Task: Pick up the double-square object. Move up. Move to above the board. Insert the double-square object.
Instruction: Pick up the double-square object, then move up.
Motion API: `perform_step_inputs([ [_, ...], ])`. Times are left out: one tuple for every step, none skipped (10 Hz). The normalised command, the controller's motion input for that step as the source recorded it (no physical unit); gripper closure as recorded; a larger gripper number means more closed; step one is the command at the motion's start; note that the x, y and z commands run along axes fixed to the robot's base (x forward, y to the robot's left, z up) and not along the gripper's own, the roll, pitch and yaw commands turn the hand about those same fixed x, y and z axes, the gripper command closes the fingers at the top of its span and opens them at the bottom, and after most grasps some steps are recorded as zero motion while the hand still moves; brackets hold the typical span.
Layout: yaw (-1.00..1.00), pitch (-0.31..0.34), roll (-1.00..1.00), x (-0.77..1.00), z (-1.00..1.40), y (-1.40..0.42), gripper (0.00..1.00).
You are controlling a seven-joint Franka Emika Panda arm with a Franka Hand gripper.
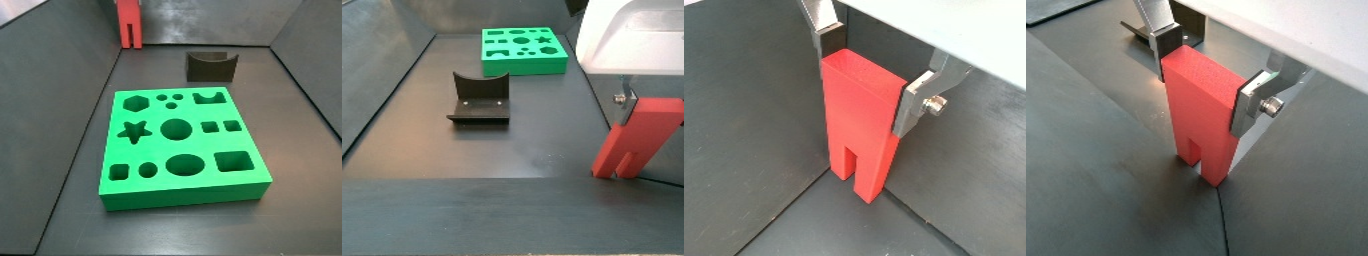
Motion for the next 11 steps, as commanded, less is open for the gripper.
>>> perform_step_inputs([
  [0.0,0.0,0.0,0.0,0.0,0.0,1.0],
  [0.0,0.0,0.0,0.0,0.0,0.0,1.0],
  [0.0,0.0,0.0,0.0,0.0,0.0,1.0],
  [0.0,0.0,0.0,0.0,0.0,0.0,1.0],
  [0.0,0.0,0.0,0.0,0.0,0.0,1.0],
  [0.0,0.0,0.0,0.0,0.83,0.0,1.0],
  [-0.02,-0.01,0.0,0.01,0.85,-0.03,1.0],
  [-0.02,0.011,0.01,-0.02,0.76,-0.03,1.0],
  [-0.02,0.035,0.03,-0.03,0.66,-0.02,1.0],
  [-0.01,0.056,0.04,-0.02,0.56,-0.01,1.0],
  [0.01,0.078,0.06,-0.02,0.41,-0.01,1.0],
])
